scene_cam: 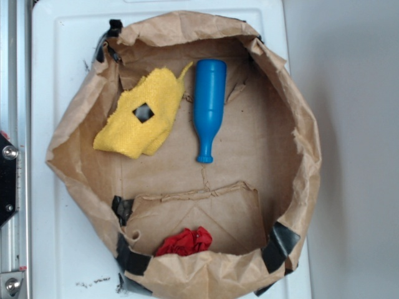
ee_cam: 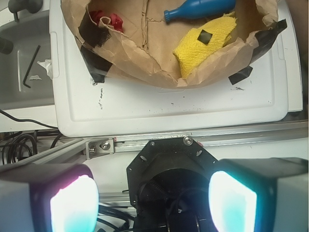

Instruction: Grab the blue bottle.

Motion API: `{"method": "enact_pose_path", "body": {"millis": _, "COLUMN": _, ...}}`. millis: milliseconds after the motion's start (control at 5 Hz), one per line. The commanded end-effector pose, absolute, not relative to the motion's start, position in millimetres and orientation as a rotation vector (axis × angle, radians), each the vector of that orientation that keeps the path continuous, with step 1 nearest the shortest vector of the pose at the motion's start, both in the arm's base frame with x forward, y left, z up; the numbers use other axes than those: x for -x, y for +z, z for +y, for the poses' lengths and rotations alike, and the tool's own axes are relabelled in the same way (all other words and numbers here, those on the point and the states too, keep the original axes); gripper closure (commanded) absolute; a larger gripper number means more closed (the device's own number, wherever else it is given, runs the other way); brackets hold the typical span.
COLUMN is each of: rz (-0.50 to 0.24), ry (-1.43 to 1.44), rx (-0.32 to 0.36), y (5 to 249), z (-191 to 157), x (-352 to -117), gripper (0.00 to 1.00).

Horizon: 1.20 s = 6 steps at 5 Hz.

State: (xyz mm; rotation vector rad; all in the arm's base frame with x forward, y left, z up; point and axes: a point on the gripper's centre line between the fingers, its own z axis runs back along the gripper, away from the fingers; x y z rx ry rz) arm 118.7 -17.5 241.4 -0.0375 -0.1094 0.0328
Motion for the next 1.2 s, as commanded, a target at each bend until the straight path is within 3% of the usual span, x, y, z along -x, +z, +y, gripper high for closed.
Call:
{"method": "enact_pose_path", "body": {"millis": 0, "rz": -0.109, "ry": 0.033, "rx": 0.038, "y": 241.4, "z": -17.5, "x": -118.7, "gripper": 0.00}}
{"method": "enact_pose_path", "body": {"millis": 200, "rz": -0.096, "ry": 0.117, "rx": 0.080, "y": 237.1, "z": -36.0, "x": -151.2, "gripper": 0.00}}
{"method": "enact_pose_path", "body": {"millis": 400, "rz": -0.103, "ry": 0.190, "rx": 0.081, "y": 229.4, "z": -42.9, "x": -181.7, "gripper": 0.00}}
{"method": "enact_pose_path", "body": {"millis": 800, "rz": -0.213, "ry": 0.462, "rx": 0.186, "y": 213.0, "z": -25.0, "x": -264.2, "gripper": 0.00}}
{"method": "enact_pose_path", "body": {"millis": 1000, "rz": -0.214, "ry": 0.536, "rx": 0.222, "y": 199.5, "z": -3.9, "x": -290.8, "gripper": 0.00}}
